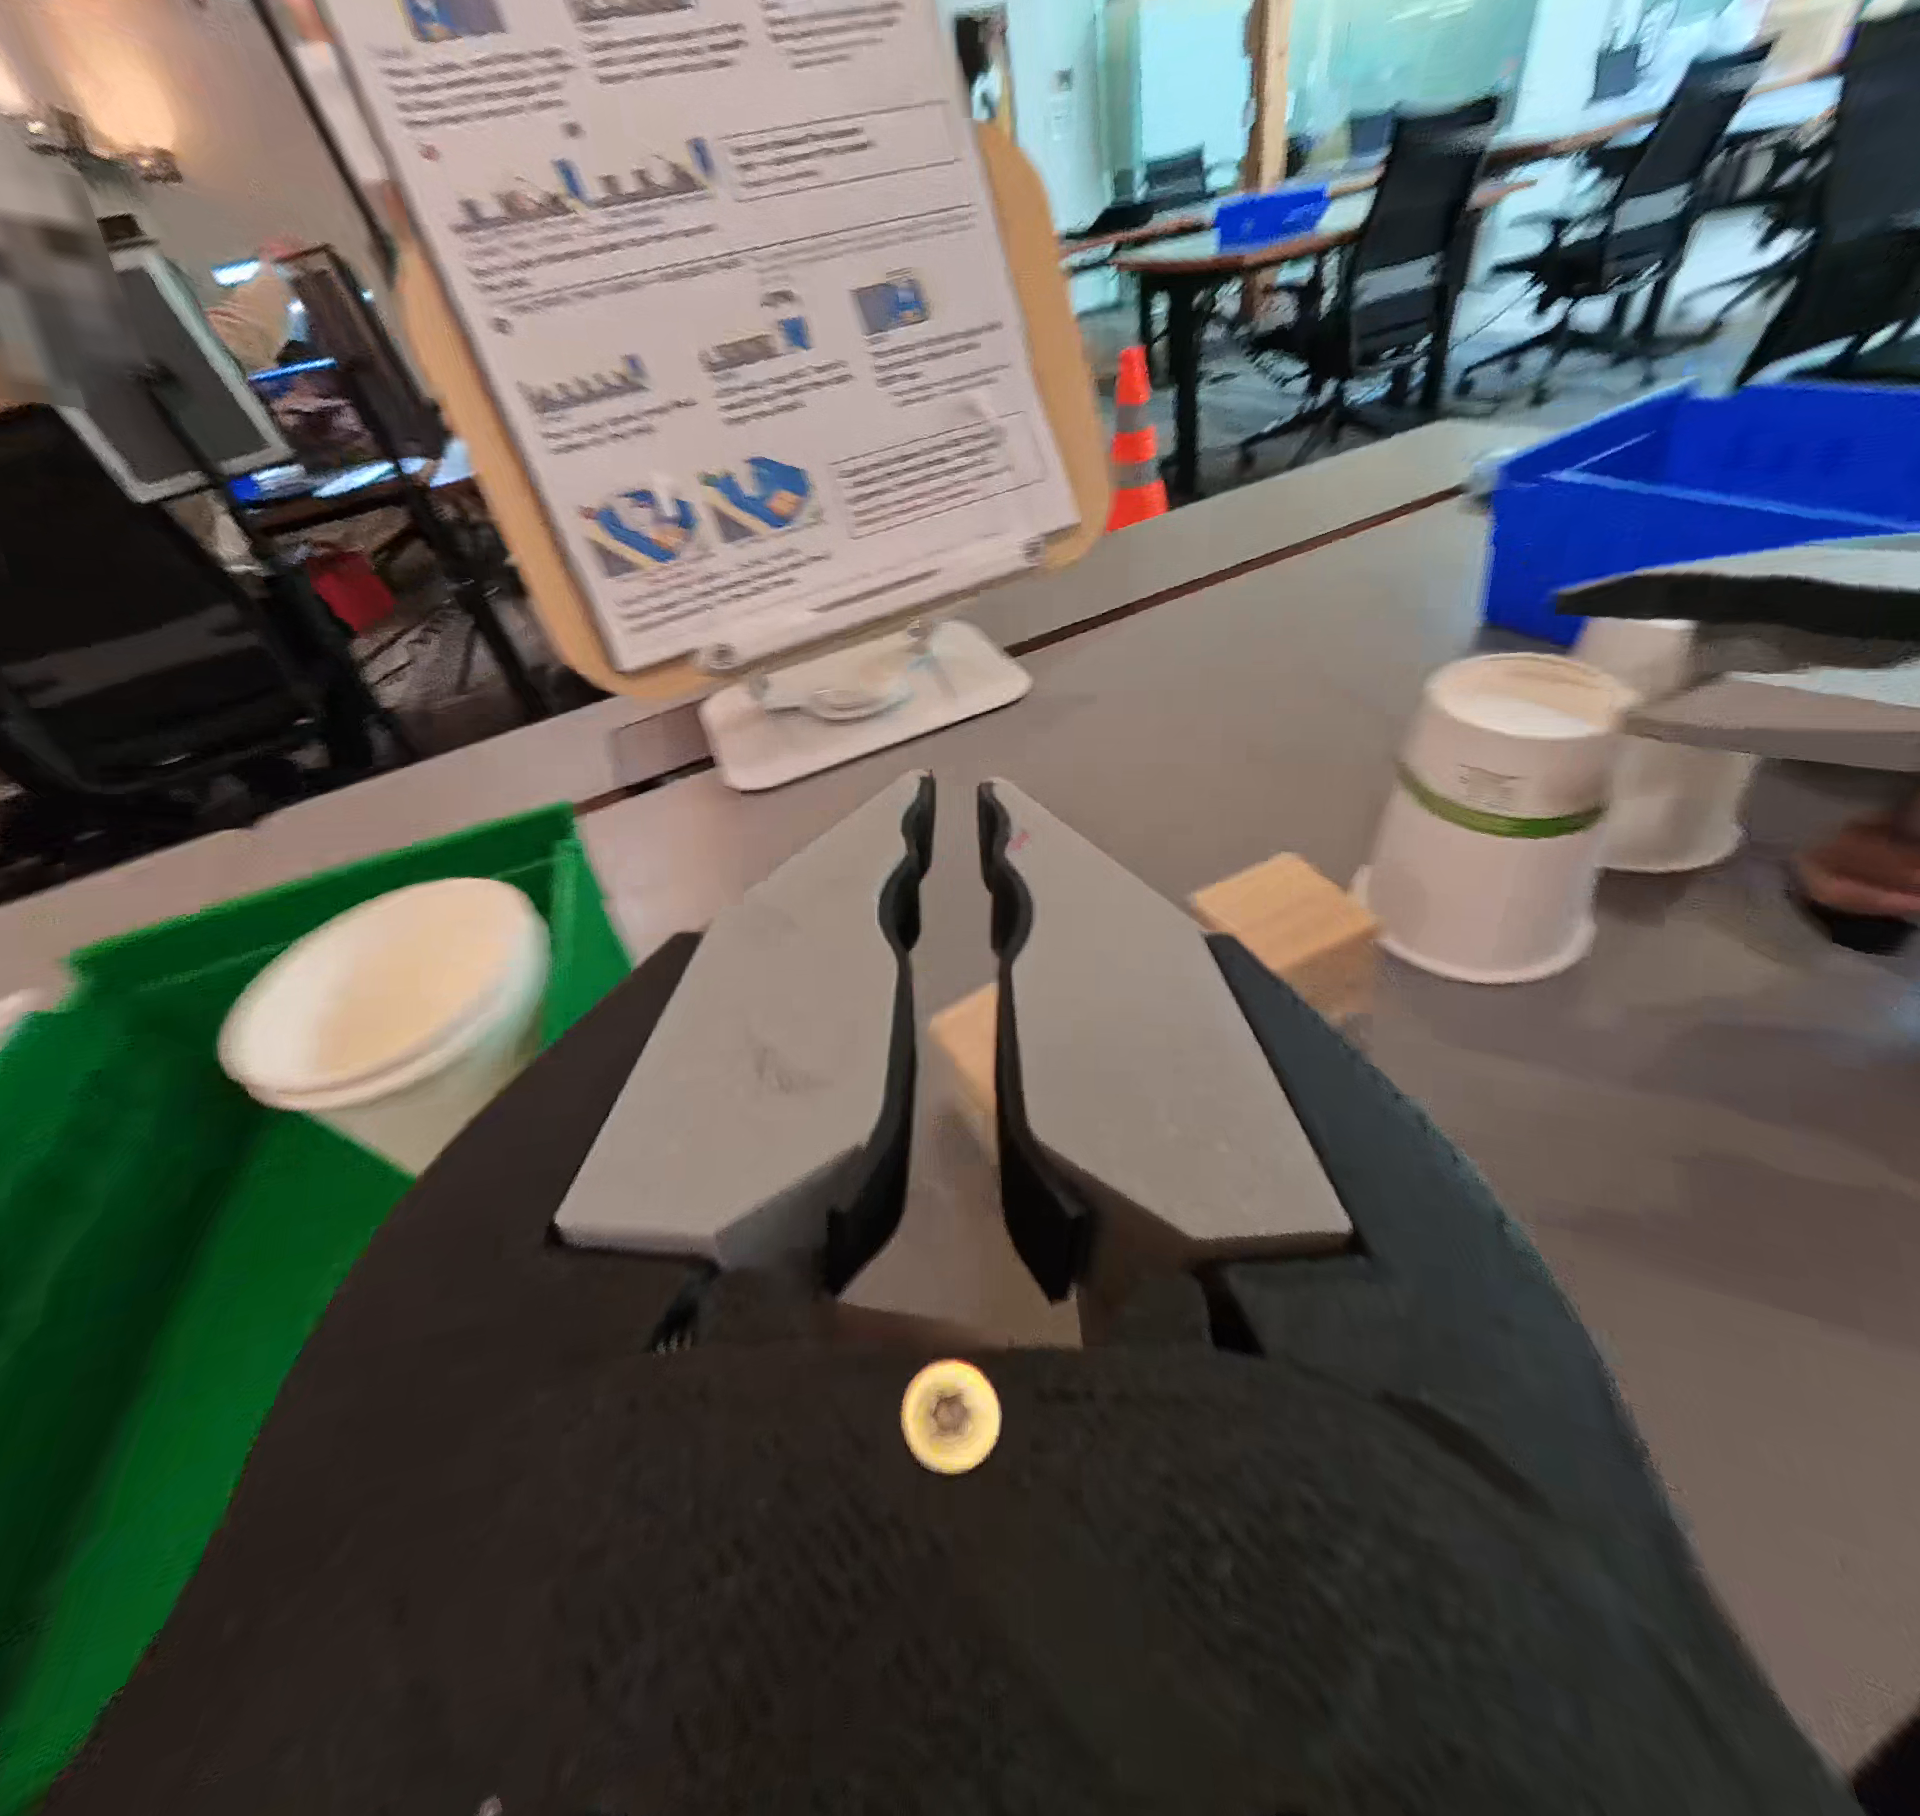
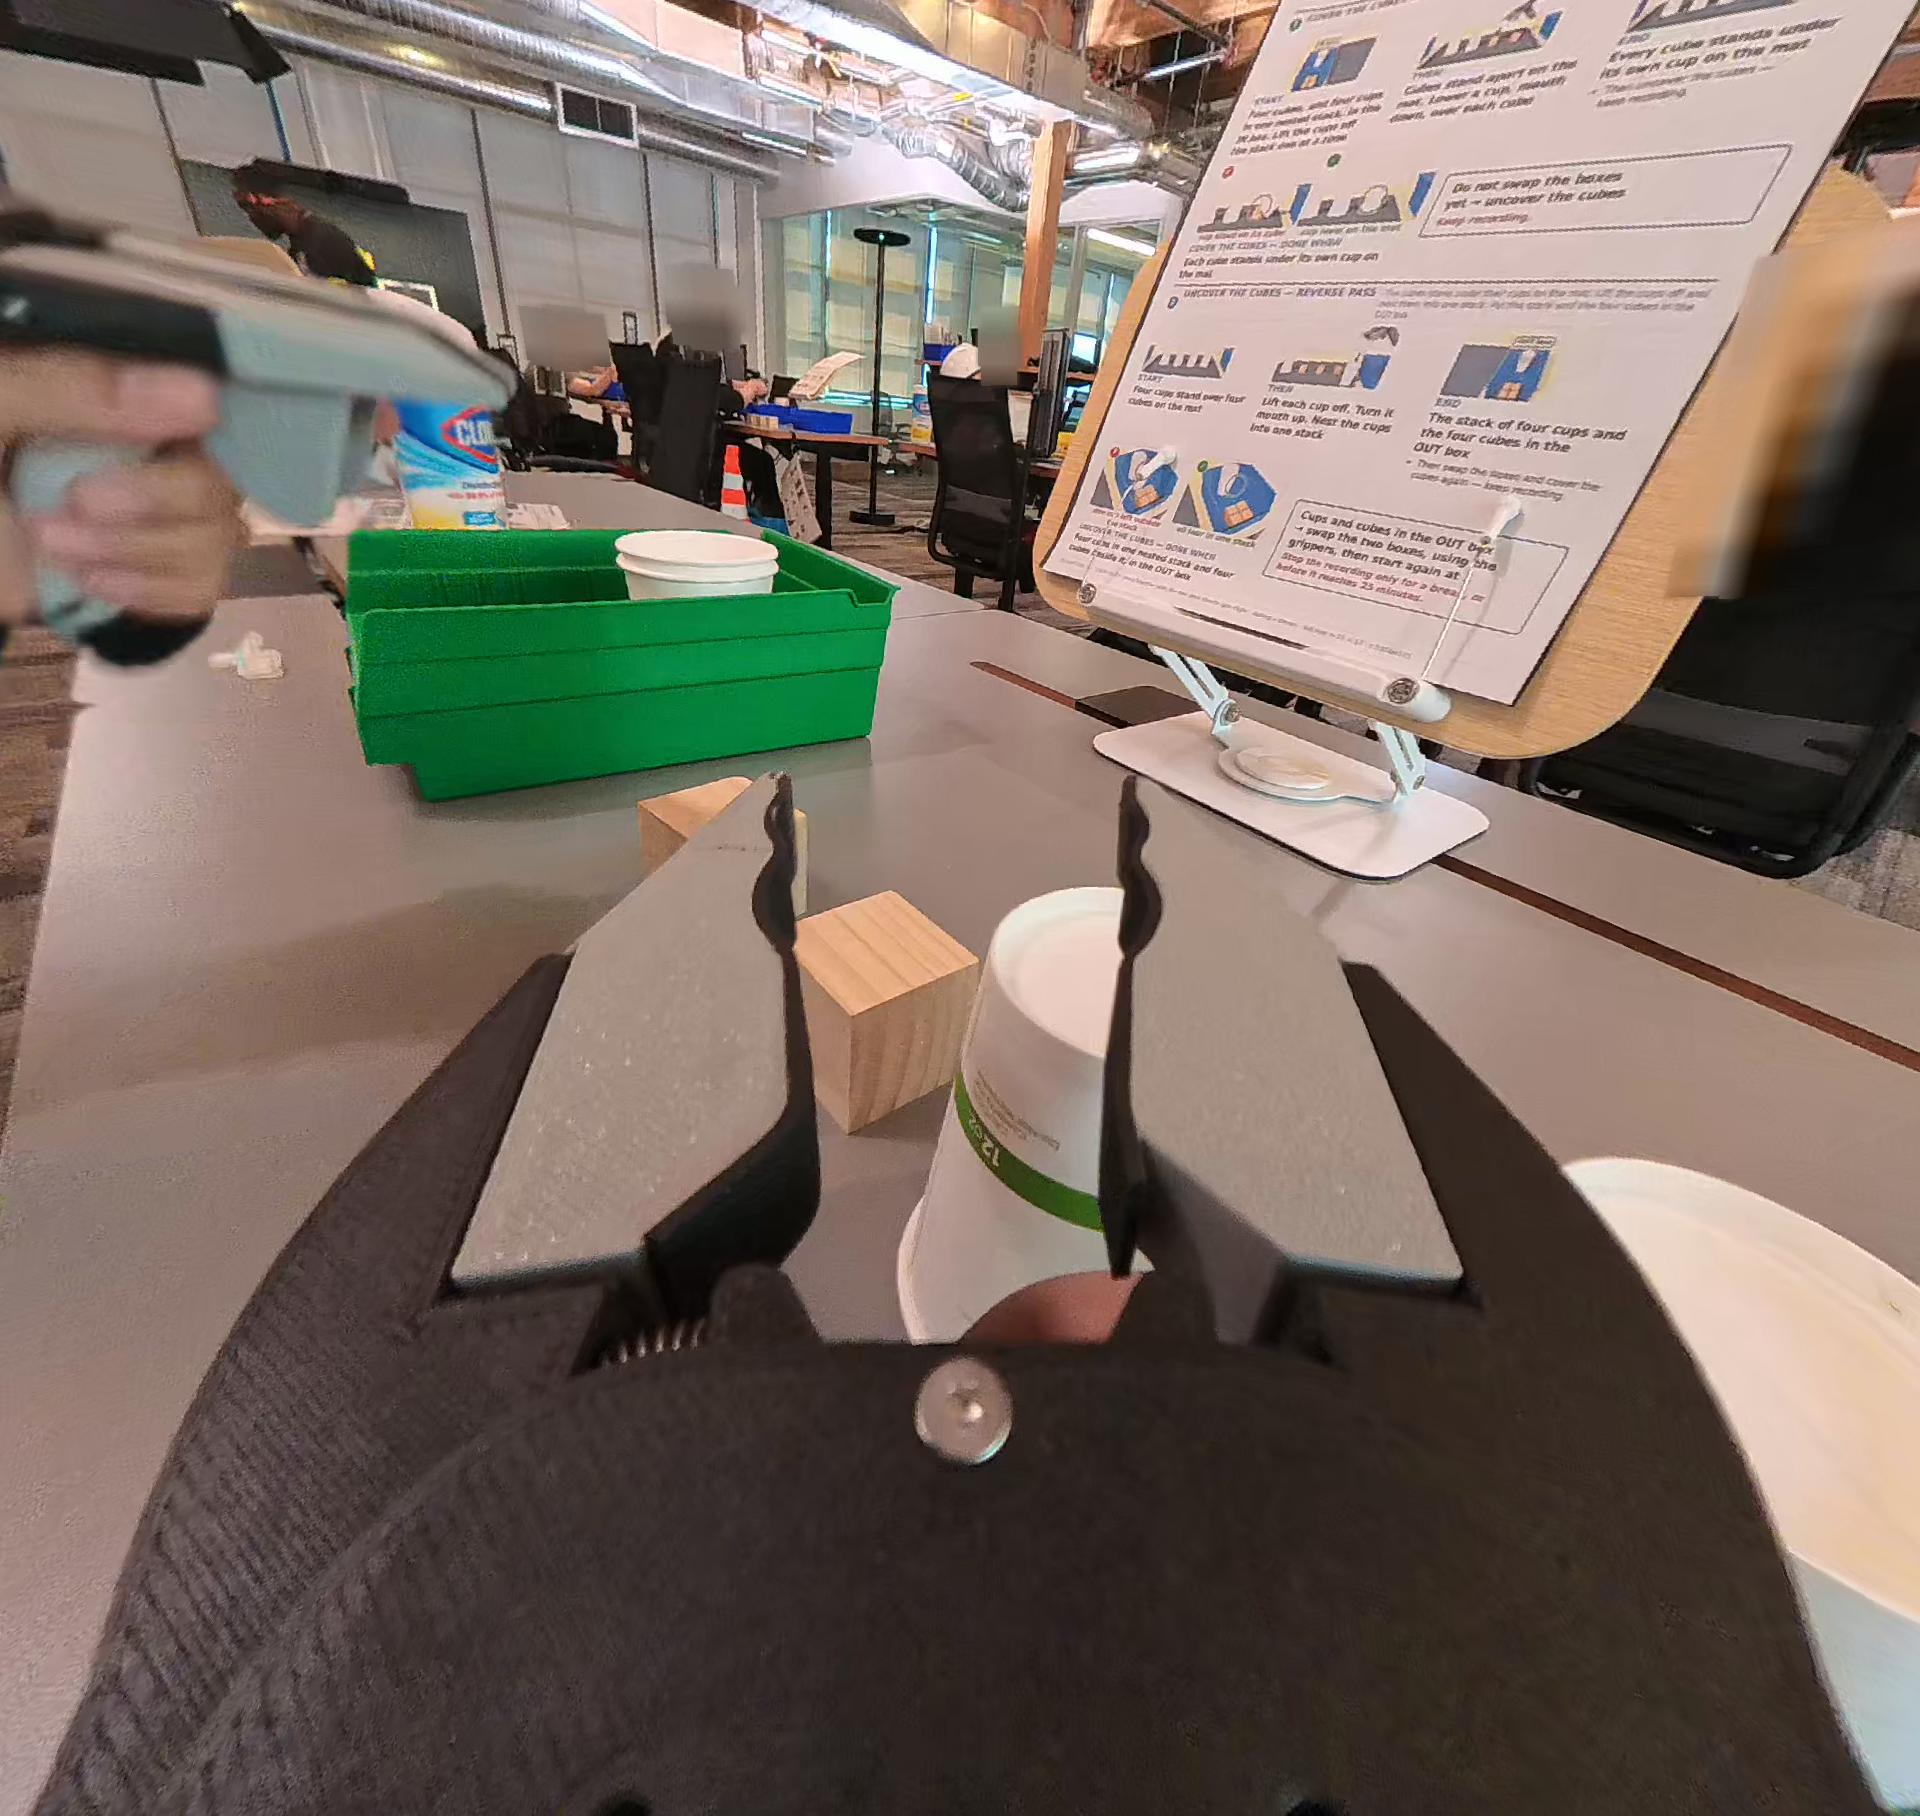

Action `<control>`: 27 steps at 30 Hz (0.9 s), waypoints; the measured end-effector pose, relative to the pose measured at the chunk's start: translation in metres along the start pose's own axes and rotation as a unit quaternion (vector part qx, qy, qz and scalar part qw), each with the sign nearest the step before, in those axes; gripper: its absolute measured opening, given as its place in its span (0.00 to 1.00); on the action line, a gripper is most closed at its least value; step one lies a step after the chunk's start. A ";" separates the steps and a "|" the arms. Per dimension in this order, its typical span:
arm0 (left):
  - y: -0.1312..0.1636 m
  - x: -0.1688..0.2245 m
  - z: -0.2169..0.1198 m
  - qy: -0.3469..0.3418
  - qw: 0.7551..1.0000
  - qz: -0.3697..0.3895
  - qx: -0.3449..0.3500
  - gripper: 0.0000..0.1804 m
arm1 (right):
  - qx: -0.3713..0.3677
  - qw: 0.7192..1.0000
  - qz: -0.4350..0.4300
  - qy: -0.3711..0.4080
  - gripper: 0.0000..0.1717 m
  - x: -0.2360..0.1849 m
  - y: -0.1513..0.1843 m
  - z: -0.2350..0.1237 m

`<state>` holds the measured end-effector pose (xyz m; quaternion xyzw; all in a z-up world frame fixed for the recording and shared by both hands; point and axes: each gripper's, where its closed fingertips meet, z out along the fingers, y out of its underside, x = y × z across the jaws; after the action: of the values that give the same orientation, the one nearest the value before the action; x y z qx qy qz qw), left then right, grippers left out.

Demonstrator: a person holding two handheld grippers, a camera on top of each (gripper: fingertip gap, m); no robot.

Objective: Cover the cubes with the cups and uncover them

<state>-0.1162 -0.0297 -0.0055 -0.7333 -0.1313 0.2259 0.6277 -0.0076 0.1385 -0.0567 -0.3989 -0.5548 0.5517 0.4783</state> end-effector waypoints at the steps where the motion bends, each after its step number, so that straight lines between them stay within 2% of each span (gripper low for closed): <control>1: -0.005 -0.024 0.003 -0.017 1.000 0.013 -0.020 0.06 | -0.001 1.000 0.002 -0.003 0.34 -0.001 0.000 0.000; 4: 0.012 -0.099 0.026 -0.067 0.993 0.010 -0.094 0.20 | 0.000 1.000 0.003 -0.007 0.34 -0.003 -0.001 0.001; 6: 0.042 -0.135 0.041 -0.092 0.983 -0.008 -0.160 0.18 | 0.000 1.000 -0.002 -0.006 0.33 -0.004 -0.001 0.001; 7: 0.057 -0.145 0.046 -0.092 0.977 -0.002 -0.192 0.15 | 0.000 1.000 -0.005 -0.004 0.33 -0.003 -0.001 0.001; 9: 0.079 -0.159 0.053 -0.098 0.965 0.027 -0.240 0.15 | -0.001 1.000 -0.005 0.000 0.33 -0.001 0.000 0.001; 13: 0.095 -0.164 0.061 -0.087 0.955 0.039 -0.280 0.19 | 0.000 1.000 0.009 -0.002 0.33 0.001 -0.001 0.000; 16: 0.094 -0.161 0.065 -0.070 0.957 0.016 -0.280 0.14 | 0.002 1.000 0.012 -0.005 0.33 0.001 -0.003 -0.001; 23: 0.107 -0.153 0.065 -0.044 0.954 -0.011 -0.296 0.14 | 0.006 1.000 0.009 -0.009 0.33 -0.002 -0.005 -0.002; 27: 0.105 -0.154 0.065 -0.044 0.958 -0.038 -0.282 0.01 | 0.004 1.000 0.006 -0.006 0.32 -0.001 -0.005 -0.002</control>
<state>-0.2909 -0.0652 -0.0897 -0.8645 -0.2444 0.1877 0.3971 -0.0051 0.1372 -0.0517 -0.3968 -0.5529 0.5590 0.4737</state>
